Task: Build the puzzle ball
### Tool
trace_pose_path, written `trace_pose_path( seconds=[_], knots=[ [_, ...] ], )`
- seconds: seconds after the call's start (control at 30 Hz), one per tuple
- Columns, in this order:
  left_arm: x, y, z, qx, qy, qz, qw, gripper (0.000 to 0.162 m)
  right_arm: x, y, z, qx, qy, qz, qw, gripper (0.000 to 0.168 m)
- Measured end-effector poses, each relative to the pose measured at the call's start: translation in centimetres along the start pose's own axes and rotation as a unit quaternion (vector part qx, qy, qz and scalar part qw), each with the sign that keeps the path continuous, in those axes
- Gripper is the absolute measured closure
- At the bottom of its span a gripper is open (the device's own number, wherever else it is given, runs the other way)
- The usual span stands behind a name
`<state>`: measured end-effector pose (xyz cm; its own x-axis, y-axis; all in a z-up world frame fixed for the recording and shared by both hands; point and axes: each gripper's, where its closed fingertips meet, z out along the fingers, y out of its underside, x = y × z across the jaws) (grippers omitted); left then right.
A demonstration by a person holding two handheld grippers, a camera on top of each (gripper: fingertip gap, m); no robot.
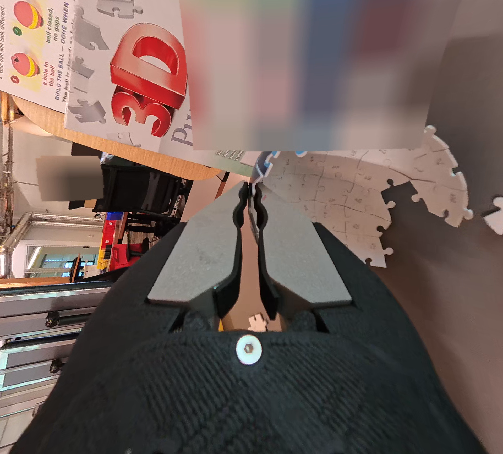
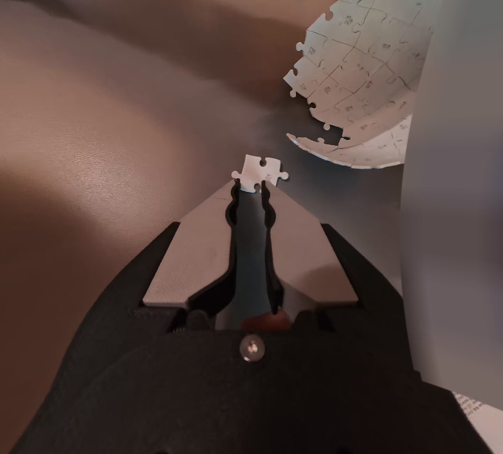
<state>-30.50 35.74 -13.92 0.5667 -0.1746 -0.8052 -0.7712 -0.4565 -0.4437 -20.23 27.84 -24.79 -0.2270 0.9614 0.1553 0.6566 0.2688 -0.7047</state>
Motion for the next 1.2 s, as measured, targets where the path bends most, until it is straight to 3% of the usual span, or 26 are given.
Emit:
trace_pose_path(
  seconds=[0.5, 0.6, 0.8, 0.93, 1.2],
  knots=[
    [0.3, -0.3, 0.0, -0.003, 0.003, 0.001, 1.0, 0.161, -0.4, -1.1, -0.8, -0.019, 0.154, -0.201, 0.967, 0.168],
    [0.3, -0.3, 0.0, -0.005, 0.003, 0.004, 1.0, 0.161, -0.7, -1.4, -0.8, -0.041, 0.204, -0.278, 0.938, 0.168],
    [0.5, -0.7, -0.2, -0.013, -0.005, 0.024, 1.0, 0.161, -0.8, -3.2, -0.8, -0.105, 0.313, -0.416, 0.847, 0.168],
    [0.6, -0.8, -0.4, -0.037, -0.017, 0.042, 0.998, 0.161, -0.2, -3.6, -0.1, -0.145, 0.35, -0.432, 0.818, 0.168],
    [0.9, -1.1, -1.0, -0.072, -0.041, 0.073, 0.994, 0.161, 1.1, -4.1, 1.1, -0.182, 0.372, -0.393, 0.821, 0.168]
  ],
)
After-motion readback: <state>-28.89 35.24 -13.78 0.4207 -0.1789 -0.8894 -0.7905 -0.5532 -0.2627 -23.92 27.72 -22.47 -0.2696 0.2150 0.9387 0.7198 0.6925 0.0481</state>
